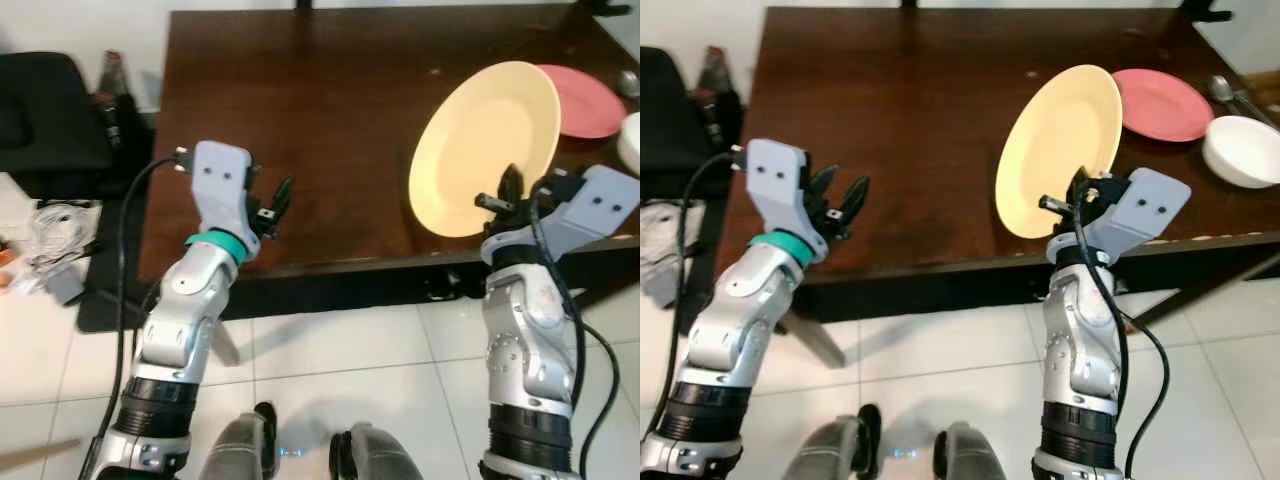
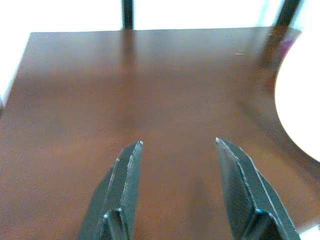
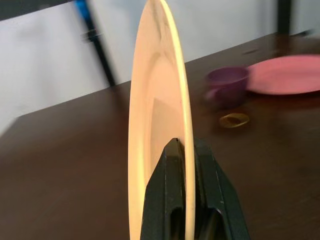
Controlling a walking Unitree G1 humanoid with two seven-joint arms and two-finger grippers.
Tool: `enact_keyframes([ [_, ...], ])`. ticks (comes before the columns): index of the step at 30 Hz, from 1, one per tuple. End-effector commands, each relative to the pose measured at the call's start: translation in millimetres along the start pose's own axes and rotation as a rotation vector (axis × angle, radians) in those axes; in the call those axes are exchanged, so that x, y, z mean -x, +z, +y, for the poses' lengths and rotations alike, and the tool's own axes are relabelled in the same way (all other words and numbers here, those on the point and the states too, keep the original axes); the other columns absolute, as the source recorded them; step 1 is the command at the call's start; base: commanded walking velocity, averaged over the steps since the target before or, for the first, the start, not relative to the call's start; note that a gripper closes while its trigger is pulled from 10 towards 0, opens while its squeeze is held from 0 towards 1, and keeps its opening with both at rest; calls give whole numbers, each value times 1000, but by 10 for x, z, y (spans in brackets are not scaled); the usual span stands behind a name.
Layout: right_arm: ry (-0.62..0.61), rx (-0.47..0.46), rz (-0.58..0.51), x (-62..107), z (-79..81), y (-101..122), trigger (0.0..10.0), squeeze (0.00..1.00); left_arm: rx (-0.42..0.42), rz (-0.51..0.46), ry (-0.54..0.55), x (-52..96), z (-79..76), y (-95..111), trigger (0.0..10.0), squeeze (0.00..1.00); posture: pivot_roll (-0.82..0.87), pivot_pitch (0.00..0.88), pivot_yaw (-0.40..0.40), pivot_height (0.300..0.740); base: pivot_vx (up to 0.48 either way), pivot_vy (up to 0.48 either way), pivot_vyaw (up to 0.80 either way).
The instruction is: Setting the table
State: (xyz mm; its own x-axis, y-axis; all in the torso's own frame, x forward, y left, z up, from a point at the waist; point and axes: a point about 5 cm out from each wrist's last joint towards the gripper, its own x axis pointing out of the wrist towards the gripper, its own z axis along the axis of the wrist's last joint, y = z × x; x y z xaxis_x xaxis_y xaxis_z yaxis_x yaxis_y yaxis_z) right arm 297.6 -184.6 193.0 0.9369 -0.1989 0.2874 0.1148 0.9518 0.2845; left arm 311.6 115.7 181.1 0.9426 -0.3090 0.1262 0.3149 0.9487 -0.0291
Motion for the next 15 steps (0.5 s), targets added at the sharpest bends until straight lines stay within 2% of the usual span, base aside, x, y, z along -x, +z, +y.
enact_keyframes([
  [1, -20, 3, -3, 3, -60, -7, 10000, 0, 4, 15, -19, 3, -50, -31, 10000, 0, 37, 63, 28, 740, -304, 0, 0],
  [5, -15, 1, -6, -37, -40, -19, 10000, 0, -1, 21, -19, -15, -27, -41, 10000, 0, 37, 52, 34, 740, -307, 0, 0],
  [15, -34, 6, -6, -12, -93, -37, 10000, 0, -7, 24, -29, -43, -31, -63, 10000, 0, 30, 30, 43, 740, -305, 0, 0],
])
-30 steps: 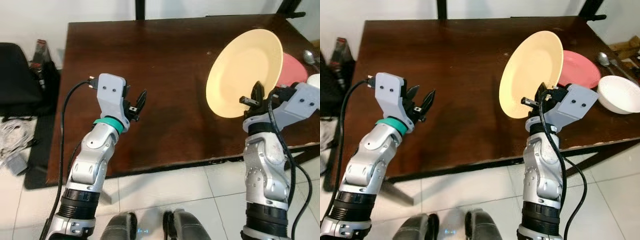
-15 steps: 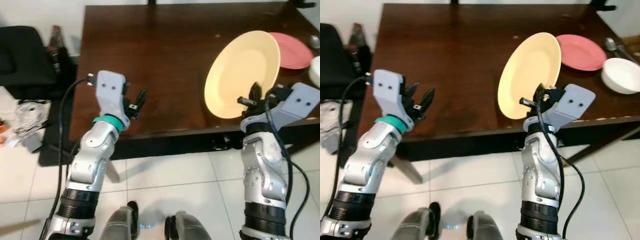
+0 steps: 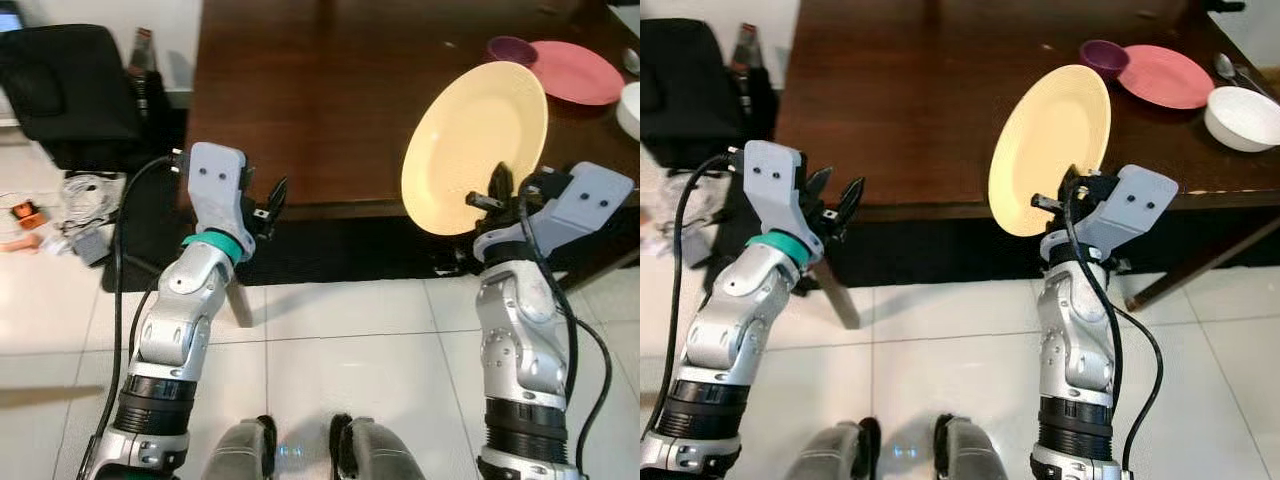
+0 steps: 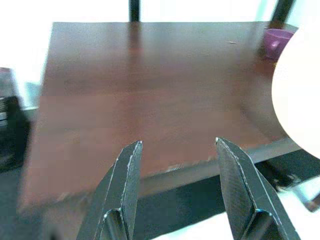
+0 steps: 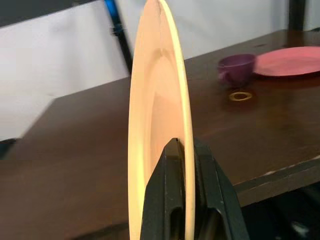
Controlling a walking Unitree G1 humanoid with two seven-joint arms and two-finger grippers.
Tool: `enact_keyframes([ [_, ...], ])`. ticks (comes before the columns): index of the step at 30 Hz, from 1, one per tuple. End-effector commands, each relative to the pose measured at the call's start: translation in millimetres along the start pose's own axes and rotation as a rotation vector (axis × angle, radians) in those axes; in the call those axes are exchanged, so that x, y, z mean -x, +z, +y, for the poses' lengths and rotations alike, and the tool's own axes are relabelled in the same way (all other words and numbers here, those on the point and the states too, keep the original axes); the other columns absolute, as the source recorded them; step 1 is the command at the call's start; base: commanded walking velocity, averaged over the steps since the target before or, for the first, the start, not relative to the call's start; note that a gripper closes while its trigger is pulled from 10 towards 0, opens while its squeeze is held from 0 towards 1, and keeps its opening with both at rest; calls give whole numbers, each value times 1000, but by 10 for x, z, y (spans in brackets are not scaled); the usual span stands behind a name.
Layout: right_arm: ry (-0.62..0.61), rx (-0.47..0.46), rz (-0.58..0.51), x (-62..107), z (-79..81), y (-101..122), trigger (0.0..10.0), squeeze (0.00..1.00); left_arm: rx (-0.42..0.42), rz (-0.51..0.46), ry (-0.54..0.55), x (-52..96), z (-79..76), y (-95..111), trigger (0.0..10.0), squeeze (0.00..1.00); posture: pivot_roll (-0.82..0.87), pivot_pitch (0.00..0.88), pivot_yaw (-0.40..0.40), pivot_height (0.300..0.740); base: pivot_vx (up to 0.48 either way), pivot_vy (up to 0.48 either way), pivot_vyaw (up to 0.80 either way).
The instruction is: Setting the table
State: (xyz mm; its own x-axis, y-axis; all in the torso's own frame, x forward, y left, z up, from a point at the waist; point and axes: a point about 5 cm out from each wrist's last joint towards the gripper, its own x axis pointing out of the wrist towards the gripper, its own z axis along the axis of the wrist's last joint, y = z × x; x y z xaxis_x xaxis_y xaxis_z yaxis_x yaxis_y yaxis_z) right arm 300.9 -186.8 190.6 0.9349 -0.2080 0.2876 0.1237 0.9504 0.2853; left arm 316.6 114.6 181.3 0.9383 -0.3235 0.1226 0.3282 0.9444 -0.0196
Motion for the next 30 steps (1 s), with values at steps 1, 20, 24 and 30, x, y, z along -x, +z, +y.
enact_keyframes([
  [1, -27, 2, -2, 16, -70, -12, 10000, 0, 1, 18, -15, 3, -37, -54, 10000, 0, 30, 30, 43, 740, -300, 0, 0],
  [20, -13, -25, -2, -55, 10, -74, 10000, 0, -28, 23, -2, 23, 63, -77, 10000, 0, 53, 2, 40, 740, -301, 0, 0],
  [24, -17, -30, 8, -27, -1, -101, 10000, 0, -29, 24, 0, 31, 63, -83, 10000, 0, 53, 1, 41, 740, -302, 0, 0],
  [30, -30, -47, 1, -34, -19, -88, 10000, 0, -29, 29, -9, 30, 41, -97, 10000, 0, 51, 10, 49, 740, -303, 0, 0],
])
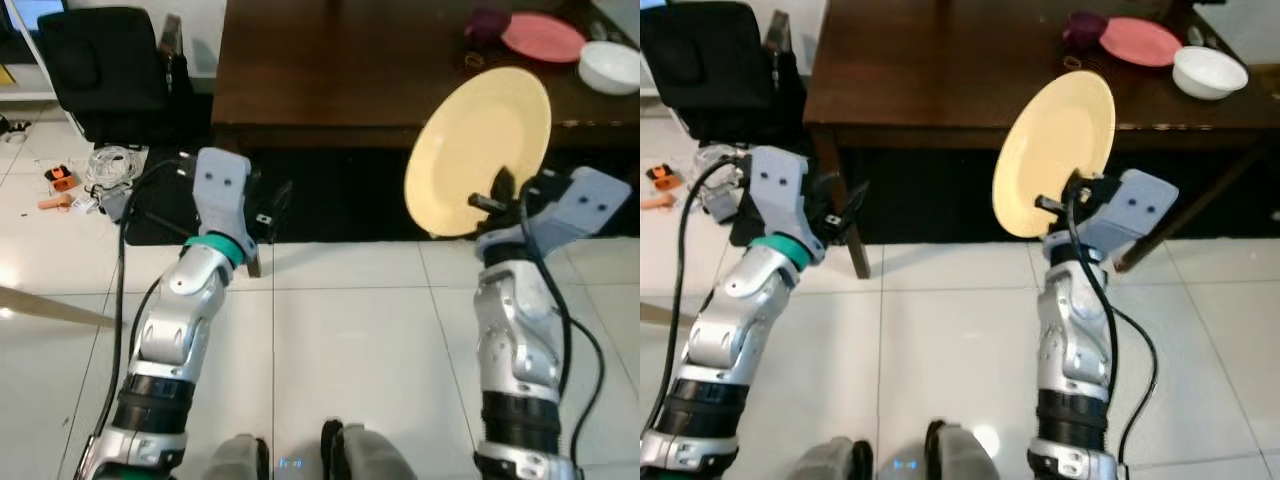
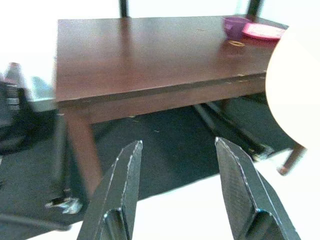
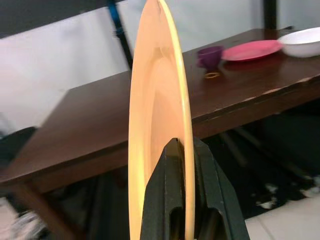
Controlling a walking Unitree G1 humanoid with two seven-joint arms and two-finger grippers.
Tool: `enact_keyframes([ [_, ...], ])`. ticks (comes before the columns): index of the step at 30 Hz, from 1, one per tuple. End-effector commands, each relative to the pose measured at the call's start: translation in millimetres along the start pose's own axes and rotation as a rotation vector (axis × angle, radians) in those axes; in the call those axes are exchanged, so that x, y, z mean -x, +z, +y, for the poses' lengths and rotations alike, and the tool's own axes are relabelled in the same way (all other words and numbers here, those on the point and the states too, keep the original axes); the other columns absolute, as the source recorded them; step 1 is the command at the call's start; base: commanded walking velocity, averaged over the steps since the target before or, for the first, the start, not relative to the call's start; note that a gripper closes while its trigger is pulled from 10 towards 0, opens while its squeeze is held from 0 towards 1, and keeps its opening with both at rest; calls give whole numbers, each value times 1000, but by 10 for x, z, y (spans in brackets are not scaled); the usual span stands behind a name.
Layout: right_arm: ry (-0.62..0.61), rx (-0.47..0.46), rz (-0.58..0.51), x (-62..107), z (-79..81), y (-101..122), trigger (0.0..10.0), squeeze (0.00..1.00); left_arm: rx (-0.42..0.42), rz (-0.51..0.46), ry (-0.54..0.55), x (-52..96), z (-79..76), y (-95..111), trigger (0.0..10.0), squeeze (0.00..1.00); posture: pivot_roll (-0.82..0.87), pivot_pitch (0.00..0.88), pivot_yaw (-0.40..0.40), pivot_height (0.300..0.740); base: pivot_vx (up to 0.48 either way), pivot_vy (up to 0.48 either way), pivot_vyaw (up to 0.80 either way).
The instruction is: Setting the table
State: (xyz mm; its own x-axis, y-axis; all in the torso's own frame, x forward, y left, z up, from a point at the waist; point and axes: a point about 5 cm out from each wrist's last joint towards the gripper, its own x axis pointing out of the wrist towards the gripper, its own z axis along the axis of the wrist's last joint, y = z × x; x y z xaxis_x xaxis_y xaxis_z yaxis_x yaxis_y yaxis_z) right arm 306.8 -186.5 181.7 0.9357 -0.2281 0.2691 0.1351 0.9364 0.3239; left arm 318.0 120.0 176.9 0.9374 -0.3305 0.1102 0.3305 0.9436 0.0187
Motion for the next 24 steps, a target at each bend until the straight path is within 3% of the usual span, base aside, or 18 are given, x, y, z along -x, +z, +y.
enact_keyframes([
  [1, -8, -17, -14, -8, -4, 19, 10000, 0, 8, 17, -4, 17, -18, -54, 10000, 0, 51, 10, 49, 740, -300, 0, 0],
  [24, -40, -64, -13, 22, -38, 0, 10000, 0, 8, 20, -19, 2, -21, -51, 10000, 0, 44, 23, 65, 740, -300, 0, 0],
])
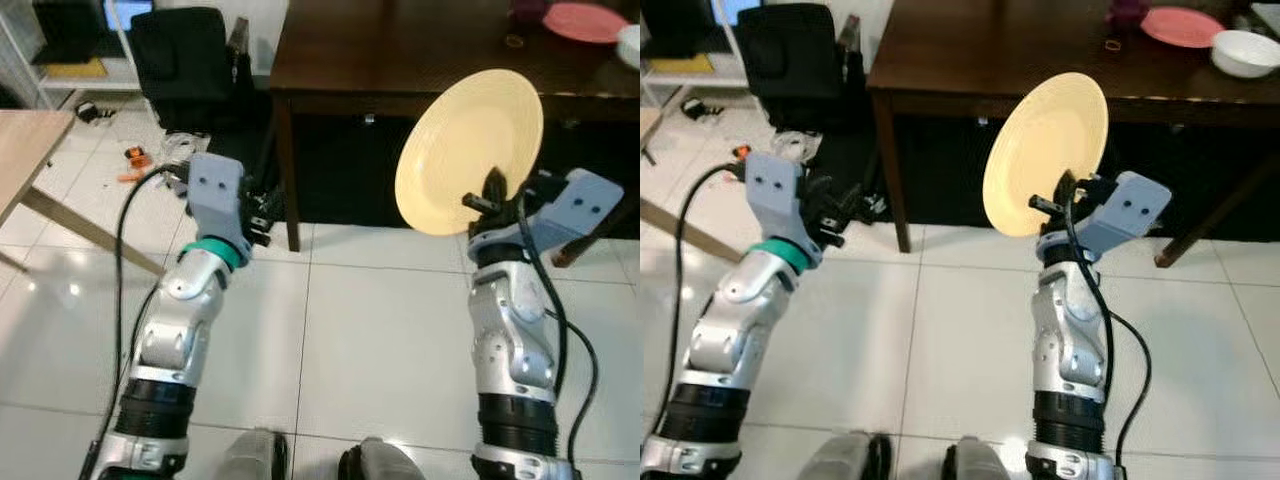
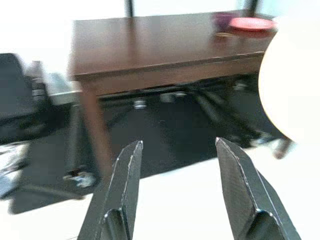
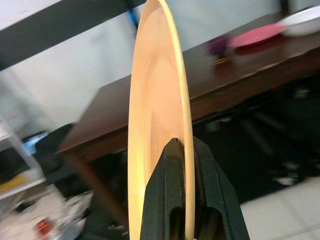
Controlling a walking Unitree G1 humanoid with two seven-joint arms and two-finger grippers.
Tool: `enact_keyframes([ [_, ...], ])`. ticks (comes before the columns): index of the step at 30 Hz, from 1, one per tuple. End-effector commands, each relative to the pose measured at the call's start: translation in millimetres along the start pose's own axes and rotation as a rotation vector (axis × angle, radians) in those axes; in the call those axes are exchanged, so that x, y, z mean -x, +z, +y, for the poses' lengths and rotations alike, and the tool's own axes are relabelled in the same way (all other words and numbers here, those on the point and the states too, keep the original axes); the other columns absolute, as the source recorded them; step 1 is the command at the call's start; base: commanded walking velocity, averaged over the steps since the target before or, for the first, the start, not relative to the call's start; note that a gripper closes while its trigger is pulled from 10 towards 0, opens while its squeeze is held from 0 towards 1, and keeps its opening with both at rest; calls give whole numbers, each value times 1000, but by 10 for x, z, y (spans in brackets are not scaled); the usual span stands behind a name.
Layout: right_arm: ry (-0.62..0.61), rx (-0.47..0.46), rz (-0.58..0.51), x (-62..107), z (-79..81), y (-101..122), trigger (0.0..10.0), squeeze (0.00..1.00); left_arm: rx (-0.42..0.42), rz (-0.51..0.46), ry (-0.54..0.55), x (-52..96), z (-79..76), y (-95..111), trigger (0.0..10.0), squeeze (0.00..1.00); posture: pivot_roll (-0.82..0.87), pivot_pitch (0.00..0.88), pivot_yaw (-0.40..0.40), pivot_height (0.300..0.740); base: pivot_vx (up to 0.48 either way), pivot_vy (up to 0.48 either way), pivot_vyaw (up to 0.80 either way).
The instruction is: Setting the table
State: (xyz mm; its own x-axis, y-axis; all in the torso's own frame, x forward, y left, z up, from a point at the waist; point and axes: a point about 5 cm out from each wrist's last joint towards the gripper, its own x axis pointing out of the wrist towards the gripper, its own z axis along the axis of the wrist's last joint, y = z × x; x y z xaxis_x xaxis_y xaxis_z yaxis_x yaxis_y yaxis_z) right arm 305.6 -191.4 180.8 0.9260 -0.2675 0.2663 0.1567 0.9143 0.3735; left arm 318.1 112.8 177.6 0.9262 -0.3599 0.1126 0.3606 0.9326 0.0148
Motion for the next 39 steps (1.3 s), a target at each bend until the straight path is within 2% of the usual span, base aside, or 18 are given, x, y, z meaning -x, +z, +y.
enact_keyframes([
  [1, -1, -21, 0, 19, 12, -9, 10000, 0, 0, 23, 12, 29, 45, -55, 10000, 0, 44, 23, 65, 740, -304, 0, 0],
  [18, -15, -31, 3, 23, -15, -15, 10000, 0, 5, 26, 6, 22, 32, -62, 10000, 0, 41, 25, 66, 740, -301, 0, 0],
  [24, -1, -31, 9, 23, -10, -21, 10000, 0, 7, 32, 13, 14, 35, -68, 10000, 0, 43, 26, 68, 740, 0, 0, 0],
  [39, 5, -22, 4, 17, -11, -17, 10000, 0, 1, 46, 18, -1, 37, -72, 10000, 0, 47, 23, 72, 740, 0, 0, 788],
])
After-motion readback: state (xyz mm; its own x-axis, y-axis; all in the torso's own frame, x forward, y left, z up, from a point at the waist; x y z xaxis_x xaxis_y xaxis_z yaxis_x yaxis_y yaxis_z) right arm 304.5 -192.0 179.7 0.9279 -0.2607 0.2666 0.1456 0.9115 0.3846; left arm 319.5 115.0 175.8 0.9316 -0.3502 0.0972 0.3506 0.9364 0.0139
